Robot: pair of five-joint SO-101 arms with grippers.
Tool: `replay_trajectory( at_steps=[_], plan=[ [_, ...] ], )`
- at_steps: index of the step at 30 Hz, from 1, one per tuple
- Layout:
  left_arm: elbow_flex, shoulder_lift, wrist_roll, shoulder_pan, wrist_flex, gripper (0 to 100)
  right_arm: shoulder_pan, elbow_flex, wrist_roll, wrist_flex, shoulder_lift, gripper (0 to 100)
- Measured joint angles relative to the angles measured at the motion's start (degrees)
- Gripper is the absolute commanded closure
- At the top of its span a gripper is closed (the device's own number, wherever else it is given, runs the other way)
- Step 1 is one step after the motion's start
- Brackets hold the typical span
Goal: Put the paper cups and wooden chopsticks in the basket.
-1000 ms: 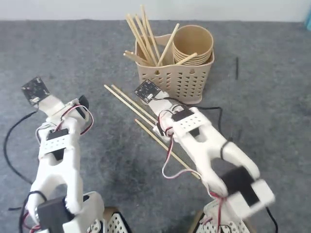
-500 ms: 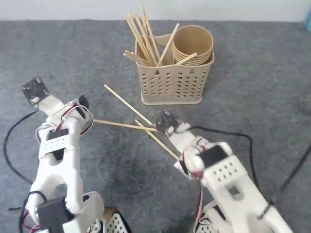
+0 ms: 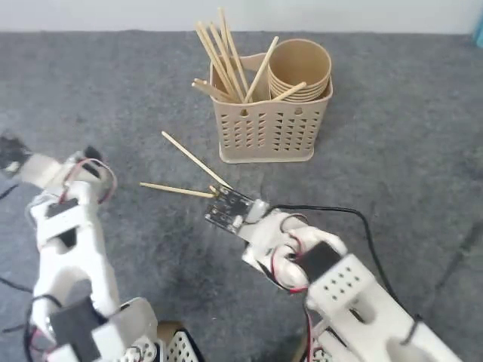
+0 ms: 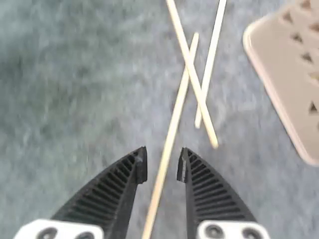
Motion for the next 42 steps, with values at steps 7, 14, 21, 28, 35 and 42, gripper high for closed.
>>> replay_trajectory(
  at_steps=[7, 14, 21, 28, 35, 42],
  plan=[
    [-16.53, 18.64, 9.05, -6.33, 6.33, 77, -2.11, -9.76, -1.14, -17.32, 24.18, 90.1],
    [-27.6, 26.99, 9.58, -6.68, 16.26, 77, -2.02, -31.82, -1.23, -20.4, 53.01, 90.1],
    [-28.22, 26.99, 9.76, -6.68, 16.7, 77, -3.34, -48.09, -1.23, -18.37, 70.86, 90.6],
    [-28.22, 26.99, 9.76, -6.68, 16.7, 77, -2.99, -56.53, -1.23, -13.45, 76.75, 98.8],
    [-28.22, 26.99, 9.76, -6.68, 16.7, 77, -3.08, -57.41, -4.92, -2.99, 70.86, 99.1],
    [-28.22, 26.99, 9.76, -6.68, 16.7, 77, -3.08, -56.35, -9.23, 14.07, 50.11, 99.1]
  ],
)
